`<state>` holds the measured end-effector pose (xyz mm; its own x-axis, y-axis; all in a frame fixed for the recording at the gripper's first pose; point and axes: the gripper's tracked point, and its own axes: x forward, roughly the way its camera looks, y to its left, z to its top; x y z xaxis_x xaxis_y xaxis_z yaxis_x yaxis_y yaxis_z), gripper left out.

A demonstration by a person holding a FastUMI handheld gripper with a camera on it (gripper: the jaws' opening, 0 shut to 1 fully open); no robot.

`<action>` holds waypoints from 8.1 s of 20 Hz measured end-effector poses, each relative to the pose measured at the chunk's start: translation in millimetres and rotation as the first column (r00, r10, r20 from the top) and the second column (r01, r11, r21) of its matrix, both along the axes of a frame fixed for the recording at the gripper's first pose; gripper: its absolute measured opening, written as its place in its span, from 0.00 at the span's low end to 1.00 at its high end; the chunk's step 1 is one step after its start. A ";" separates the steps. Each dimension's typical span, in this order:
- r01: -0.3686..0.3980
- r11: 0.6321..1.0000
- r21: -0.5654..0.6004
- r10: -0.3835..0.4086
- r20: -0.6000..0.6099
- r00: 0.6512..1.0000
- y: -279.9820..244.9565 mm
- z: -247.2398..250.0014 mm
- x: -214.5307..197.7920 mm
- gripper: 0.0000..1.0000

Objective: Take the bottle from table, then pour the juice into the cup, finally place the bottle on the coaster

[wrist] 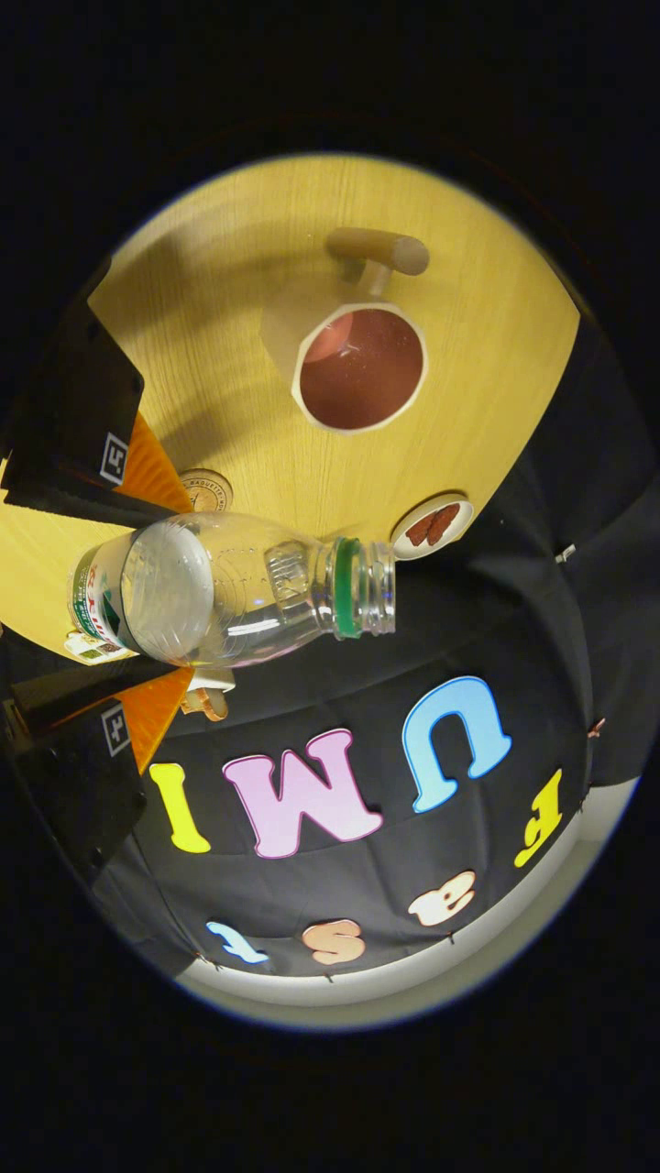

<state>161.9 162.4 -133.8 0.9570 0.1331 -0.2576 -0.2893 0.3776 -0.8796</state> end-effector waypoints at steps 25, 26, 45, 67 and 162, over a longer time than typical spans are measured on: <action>-0.167 0.917 -0.362 0.185 0.014 0.983 19.8 -22.3 18.0 0.71; -0.167 0.912 -0.374 0.186 0.014 0.983 19.1 -23.4 19.6 0.71; -0.237 0.815 -0.529 0.287 0.012 0.958 23.1 -24.9 30.1 0.70; -0.287 0.711 -0.641 0.377 0.003 0.926 32.5 -17.0 37.1 0.70; 0.111 0.773 0.625 -0.043 -0.124 0.991 -12.8 130.1 42.9 0.71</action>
